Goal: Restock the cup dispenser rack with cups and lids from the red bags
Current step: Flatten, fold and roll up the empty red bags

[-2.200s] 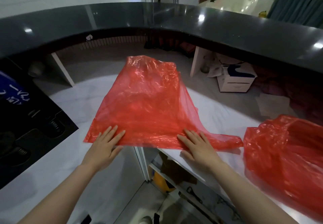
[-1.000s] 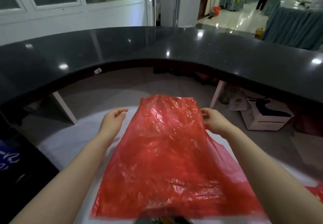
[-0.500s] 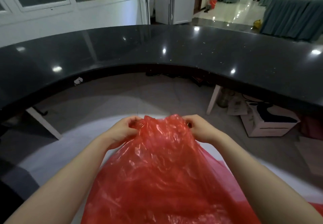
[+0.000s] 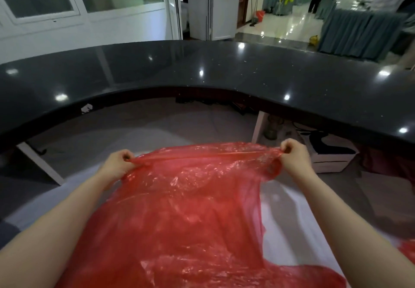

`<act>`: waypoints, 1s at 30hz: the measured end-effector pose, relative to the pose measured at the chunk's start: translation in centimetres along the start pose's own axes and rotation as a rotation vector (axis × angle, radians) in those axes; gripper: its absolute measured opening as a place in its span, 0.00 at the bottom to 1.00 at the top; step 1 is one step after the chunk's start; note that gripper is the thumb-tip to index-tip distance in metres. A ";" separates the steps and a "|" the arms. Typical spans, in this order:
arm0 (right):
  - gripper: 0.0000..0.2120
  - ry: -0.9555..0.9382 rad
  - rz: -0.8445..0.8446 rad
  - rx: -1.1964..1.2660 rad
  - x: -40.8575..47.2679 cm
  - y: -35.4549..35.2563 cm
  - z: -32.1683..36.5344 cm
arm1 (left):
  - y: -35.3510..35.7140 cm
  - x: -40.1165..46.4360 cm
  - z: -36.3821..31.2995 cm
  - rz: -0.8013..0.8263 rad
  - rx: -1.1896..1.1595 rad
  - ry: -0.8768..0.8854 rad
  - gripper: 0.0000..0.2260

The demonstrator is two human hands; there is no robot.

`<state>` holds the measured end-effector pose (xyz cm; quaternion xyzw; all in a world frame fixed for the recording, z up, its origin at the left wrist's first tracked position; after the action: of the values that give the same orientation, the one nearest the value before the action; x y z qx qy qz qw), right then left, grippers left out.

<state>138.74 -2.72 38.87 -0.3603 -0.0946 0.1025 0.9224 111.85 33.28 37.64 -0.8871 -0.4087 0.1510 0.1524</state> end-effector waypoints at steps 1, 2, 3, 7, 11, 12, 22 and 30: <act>0.14 0.040 -0.067 0.007 0.1 -0.4 -0.5 | -0.3 0.1 0.1 0.008 0.011 -0.022 0.12; 0.11 0.086 -0.118 0.039 0.1 -0.7 -0.9 | -0.6 0.1 0.3 0.045 -0.006 -0.053 0.11; 0.08 0.132 -0.146 0.074 0.3 -0.9 -1.4 | -0.8 0.2 0.4 0.112 -0.068 -0.094 0.09; 0.14 0.277 -0.026 0.182 0.9 -0.8 -2.9 | -1.1 0.2 0.5 0.386 -0.399 -0.242 0.13; 0.20 0.353 0.118 0.294 0.9 0.2 -3.7 | -0.7 0.8 1.5 0.346 -0.650 -0.305 0.18; 0.18 0.348 0.142 0.301 0.9 0.5 -3.9 | -0.4 0.8 1.6 0.333 -0.680 -0.311 0.17; 0.09 0.322 0.073 0.062 0.8 -0.2 -6.2 | 0.3 0.5 0.9 0.487 -0.481 -0.269 0.14; 0.09 0.460 -0.003 0.462 0.6 -1.7 -5.9 | 0.6 1.6 0.7 0.501 -0.122 -0.237 0.07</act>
<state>140.95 -7.63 35.83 -0.1550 0.1416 0.0360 0.9771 112.97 34.23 36.54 -0.9442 -0.2000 0.2617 0.0077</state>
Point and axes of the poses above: each hand's wrist, its own x-axis towards the middle knuckle, its own y-axis out of the palm, z = x × y, the point moved 2 cm from there along x, towards the middle knuckle, and after that the axes turned 10 degrees about -x, right-handed, at the moved point
